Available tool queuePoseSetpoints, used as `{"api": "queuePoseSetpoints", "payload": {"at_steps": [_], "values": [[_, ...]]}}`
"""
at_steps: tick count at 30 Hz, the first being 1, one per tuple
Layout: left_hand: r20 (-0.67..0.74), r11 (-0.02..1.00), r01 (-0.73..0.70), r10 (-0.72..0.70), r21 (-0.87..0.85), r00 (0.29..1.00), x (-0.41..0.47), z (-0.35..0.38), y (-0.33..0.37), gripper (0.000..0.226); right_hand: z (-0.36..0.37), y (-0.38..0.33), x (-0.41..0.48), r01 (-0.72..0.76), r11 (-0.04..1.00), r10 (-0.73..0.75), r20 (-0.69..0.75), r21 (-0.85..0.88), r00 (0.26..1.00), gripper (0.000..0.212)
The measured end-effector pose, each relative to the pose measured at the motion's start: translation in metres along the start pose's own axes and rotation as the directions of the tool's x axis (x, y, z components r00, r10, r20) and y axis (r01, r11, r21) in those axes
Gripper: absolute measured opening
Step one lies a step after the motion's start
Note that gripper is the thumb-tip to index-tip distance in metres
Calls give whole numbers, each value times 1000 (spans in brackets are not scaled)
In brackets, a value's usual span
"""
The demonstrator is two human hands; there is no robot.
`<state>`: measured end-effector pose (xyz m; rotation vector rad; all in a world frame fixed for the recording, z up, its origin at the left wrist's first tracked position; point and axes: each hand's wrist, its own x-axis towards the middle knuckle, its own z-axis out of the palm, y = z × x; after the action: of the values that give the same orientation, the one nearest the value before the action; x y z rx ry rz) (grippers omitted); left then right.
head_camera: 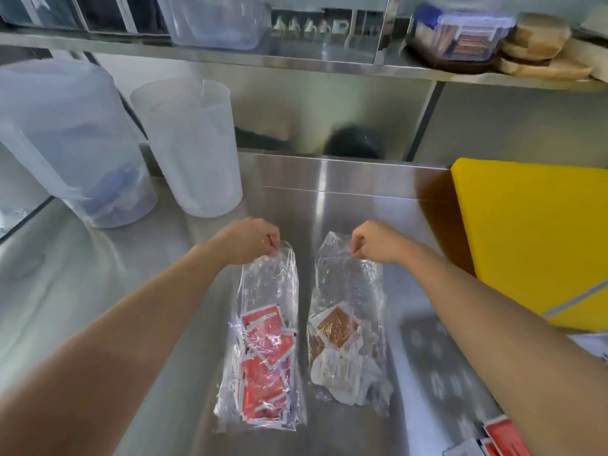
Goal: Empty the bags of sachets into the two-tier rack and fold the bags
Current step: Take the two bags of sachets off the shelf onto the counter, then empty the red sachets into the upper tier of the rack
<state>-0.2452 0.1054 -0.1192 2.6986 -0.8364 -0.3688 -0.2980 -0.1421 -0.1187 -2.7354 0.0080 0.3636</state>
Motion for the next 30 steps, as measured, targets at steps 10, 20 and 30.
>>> {"api": "queuePoseSetpoints", "payload": {"at_steps": [10, 20, 30], "values": [[-19, 995, 87, -88, -45, 996, 2, 29, -15, 39, 25, 14, 18, -96, 994, 99, 86, -43, 991, 27], [-488, 876, 119, -369, -468, 791, -61, 13, -5, 35, 6, -51, -39, 10, 960, 99, -371, 281, 923, 33], [-270, 914, 213, -314, -345, 910, -141, 105, 5, 63, 111, -128, -101, -143, 817, 246, -112, 559, 963, 105]]}}
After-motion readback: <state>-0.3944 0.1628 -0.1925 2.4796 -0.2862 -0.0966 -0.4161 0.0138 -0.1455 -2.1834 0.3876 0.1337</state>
